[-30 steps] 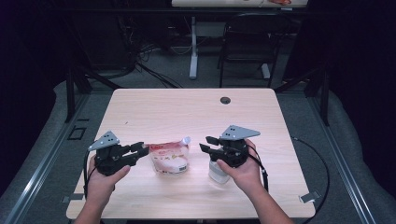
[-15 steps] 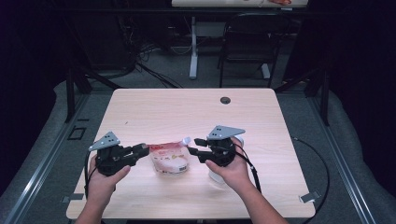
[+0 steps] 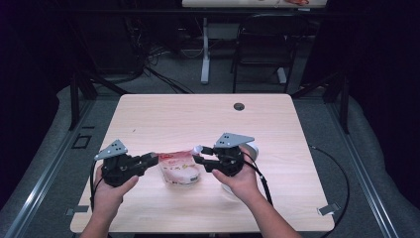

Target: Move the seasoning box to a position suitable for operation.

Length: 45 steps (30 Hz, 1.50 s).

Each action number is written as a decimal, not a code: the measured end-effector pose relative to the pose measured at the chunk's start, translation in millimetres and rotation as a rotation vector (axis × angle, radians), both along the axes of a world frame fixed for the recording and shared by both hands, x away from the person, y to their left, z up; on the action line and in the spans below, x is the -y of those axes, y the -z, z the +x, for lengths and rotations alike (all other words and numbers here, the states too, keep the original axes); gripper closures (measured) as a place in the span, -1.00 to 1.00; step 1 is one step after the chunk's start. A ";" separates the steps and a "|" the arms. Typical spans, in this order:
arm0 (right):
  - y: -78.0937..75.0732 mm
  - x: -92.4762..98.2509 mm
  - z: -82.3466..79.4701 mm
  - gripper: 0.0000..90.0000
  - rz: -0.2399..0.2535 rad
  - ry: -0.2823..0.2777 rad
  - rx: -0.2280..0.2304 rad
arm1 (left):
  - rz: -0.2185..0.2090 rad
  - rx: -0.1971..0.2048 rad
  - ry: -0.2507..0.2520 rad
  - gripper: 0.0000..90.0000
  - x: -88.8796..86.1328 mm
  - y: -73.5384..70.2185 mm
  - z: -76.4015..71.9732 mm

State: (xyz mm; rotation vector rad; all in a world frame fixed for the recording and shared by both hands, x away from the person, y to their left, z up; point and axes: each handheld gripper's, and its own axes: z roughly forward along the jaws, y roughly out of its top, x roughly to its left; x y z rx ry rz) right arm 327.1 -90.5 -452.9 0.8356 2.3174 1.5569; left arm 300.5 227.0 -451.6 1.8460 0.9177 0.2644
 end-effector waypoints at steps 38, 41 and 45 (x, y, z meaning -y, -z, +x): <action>-8.6 13.5 -30.3 0.54 -0.052 0.013 0.006 | 0.023 0.020 0.058 1.00 15.0 -5.7 -4.3; -8.9 15.2 -34.5 0.53 -0.064 0.008 0.006 | 0.024 0.019 0.070 0.99 16.0 -5.8 -4.9; -8.4 17.0 -38.6 0.53 -0.068 0.001 0.008 | 0.014 0.017 0.078 0.99 16.4 -5.3 -5.6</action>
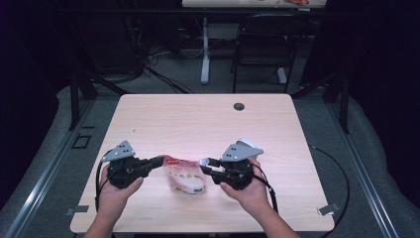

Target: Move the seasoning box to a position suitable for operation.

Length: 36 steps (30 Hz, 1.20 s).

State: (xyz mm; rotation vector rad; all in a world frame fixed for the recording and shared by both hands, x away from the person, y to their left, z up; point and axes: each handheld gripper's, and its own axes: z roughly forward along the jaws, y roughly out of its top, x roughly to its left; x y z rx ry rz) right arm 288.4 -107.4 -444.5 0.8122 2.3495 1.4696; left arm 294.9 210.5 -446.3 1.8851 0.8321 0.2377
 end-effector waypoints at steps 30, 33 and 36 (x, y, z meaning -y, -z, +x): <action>-26.4 -5.5 -1.0 0.43 0.009 -0.038 0.043 | -0.034 -0.001 0.007 0.55 -10.9 1.6 -7.5; -30.1 -9.1 0.1 0.44 -0.001 -0.049 0.044 | -0.039 0.000 -0.002 0.54 -17.6 -1.2 -9.4; -32.4 -13.1 2.4 0.46 -0.018 -0.056 0.039 | -0.035 -0.003 -0.013 0.51 -21.3 -0.9 -10.1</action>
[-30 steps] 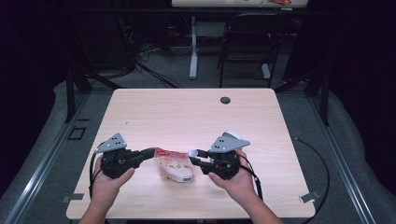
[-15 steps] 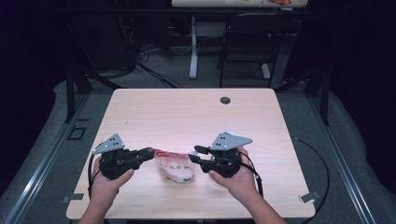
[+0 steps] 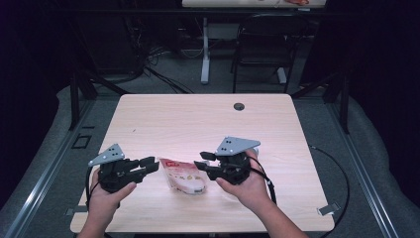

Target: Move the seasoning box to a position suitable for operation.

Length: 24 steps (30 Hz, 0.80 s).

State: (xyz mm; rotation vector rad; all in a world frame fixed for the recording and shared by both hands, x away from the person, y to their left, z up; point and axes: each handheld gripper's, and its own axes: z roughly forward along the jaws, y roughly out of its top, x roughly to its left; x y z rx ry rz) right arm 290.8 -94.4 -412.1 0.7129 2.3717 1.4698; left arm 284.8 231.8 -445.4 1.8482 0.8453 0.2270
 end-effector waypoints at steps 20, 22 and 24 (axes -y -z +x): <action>-6.1 -25.5 9.4 0.54 -0.048 -0.039 -0.012 | 0.025 -0.014 -0.054 0.41 -17.2 8.9 2.8; -6.7 -28.2 10.3 0.55 -0.064 -0.041 -0.007 | 0.034 -0.014 -0.057 0.40 -17.3 9.9 3.8; -7.6 -31.4 11.2 0.56 -0.076 -0.040 -0.002 | 0.034 -0.014 -0.062 0.40 -16.2 10.9 4.2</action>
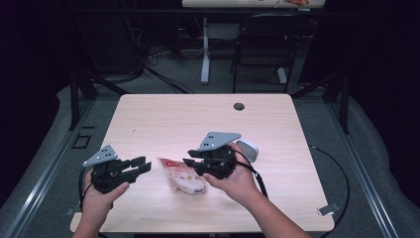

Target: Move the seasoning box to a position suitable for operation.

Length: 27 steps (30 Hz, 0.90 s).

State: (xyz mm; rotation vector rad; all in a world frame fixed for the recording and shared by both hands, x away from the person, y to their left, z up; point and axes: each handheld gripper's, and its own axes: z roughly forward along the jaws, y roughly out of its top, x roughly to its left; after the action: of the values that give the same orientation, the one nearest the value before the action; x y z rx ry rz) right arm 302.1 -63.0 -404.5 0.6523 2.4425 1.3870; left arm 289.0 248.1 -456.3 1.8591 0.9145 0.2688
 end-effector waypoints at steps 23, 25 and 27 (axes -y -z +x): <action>-9.6 -45.8 15.8 0.56 -0.124 -0.073 -0.017 | 0.001 -0.016 -0.005 0.37 -3.7 4.0 2.6; -9.0 -48.1 16.9 0.56 -0.132 -0.074 -0.025 | -0.005 -0.019 -0.007 0.37 -3.8 4.0 2.2; -8.7 -49.9 17.8 0.56 -0.136 -0.075 -0.027 | -0.008 -0.020 -0.008 0.37 -3.9 3.7 2.1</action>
State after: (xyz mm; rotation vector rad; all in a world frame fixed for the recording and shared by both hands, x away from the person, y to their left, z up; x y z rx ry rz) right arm 319.8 -13.1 -395.8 0.5567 2.5803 1.2317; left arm 291.0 251.9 -460.0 1.8537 0.9355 0.2513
